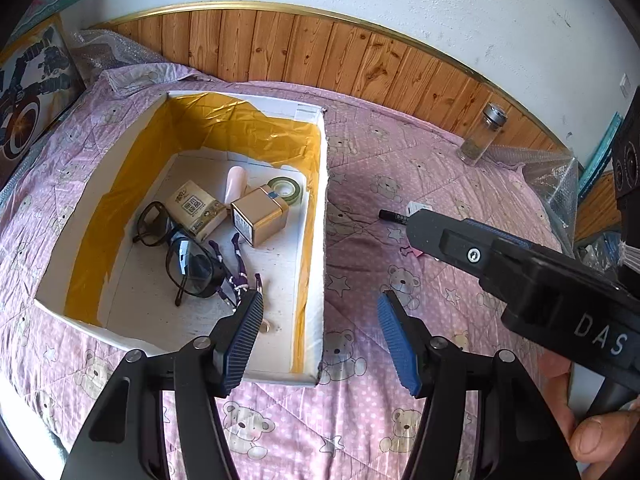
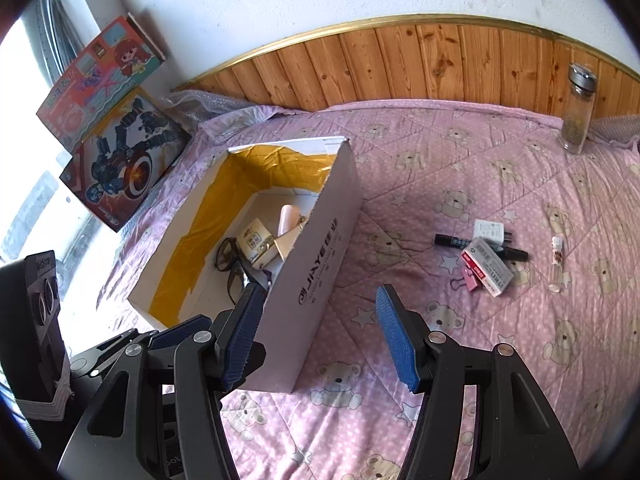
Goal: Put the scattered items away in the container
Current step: 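Withdraw both tools from the box toward the remaining items, then grasp the red-and-white staple box with the right tool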
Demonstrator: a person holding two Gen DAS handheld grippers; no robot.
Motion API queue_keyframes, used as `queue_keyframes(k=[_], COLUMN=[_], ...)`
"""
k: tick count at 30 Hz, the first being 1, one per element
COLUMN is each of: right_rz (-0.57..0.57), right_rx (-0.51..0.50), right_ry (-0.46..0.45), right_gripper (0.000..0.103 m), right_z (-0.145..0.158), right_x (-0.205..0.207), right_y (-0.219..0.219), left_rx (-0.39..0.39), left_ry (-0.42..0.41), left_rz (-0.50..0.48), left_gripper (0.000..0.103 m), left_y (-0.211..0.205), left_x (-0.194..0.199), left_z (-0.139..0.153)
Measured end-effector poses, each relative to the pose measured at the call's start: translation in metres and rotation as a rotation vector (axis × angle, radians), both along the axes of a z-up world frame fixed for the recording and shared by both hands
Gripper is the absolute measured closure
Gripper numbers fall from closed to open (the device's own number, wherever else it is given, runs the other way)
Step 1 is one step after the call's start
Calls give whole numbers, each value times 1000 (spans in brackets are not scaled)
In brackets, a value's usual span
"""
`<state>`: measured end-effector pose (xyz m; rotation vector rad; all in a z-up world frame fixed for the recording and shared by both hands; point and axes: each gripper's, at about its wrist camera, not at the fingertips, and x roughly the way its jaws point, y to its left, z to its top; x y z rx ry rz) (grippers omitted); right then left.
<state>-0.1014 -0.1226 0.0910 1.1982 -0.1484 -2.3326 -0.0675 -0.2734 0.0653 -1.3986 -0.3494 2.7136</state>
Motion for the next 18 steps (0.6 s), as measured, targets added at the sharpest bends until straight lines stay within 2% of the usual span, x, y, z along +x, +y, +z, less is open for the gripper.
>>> queue_keyframes(k=[18], right_rz=[-183], right_rx=[-25], right_ry=[-91], right_gripper=[41], right_z=[-49], right_x=[-15], right_y=[96], left_rx=[-6], left_ry=[-21], left_rz=[-121], left_gripper=[42], left_y=[67], left_x=[-24], left_z=[-17])
